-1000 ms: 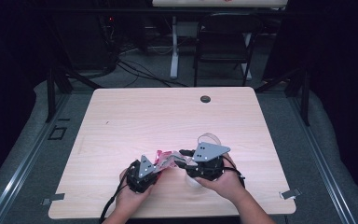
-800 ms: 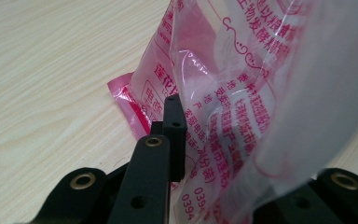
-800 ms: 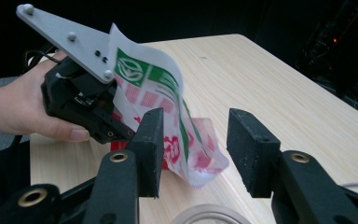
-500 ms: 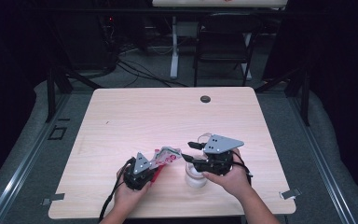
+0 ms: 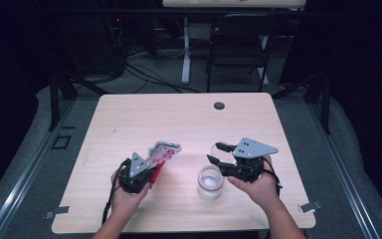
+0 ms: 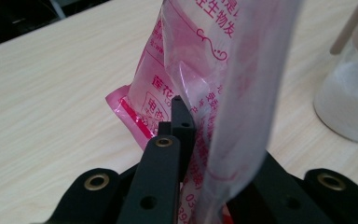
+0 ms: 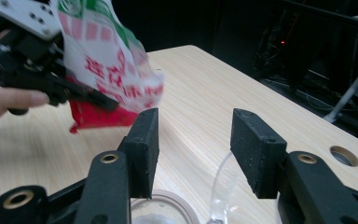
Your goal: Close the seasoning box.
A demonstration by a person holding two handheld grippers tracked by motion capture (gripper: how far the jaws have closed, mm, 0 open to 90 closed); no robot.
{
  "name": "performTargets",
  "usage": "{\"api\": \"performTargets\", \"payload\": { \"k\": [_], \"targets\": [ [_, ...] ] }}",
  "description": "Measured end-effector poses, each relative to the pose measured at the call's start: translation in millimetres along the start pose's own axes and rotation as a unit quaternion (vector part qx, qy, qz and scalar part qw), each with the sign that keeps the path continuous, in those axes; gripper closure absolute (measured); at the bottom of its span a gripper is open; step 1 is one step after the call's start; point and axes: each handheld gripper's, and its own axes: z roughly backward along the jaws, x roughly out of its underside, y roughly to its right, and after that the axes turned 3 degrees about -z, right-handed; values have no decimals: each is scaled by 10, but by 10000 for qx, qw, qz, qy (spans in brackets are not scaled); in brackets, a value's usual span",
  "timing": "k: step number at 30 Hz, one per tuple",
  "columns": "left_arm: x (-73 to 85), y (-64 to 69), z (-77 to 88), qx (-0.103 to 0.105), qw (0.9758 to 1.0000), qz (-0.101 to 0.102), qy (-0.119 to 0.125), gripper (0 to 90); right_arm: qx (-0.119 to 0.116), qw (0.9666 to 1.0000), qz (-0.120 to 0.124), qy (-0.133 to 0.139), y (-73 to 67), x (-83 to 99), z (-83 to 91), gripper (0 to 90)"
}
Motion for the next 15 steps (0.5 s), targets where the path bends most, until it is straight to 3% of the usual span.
{"api": "performTargets", "payload": {
  "k": [5, 15],
  "targets": [
    [-36, -185, 131, -222, 9997, -44, -101, 865, 167, 9998, -78, 69, 50, 4, 62, 516],
    [202, -571, 303, -583, 9975, 355, -185, 865, 359, 9991, -184, 87, 126, 30, 110, 515]
  ]
}}
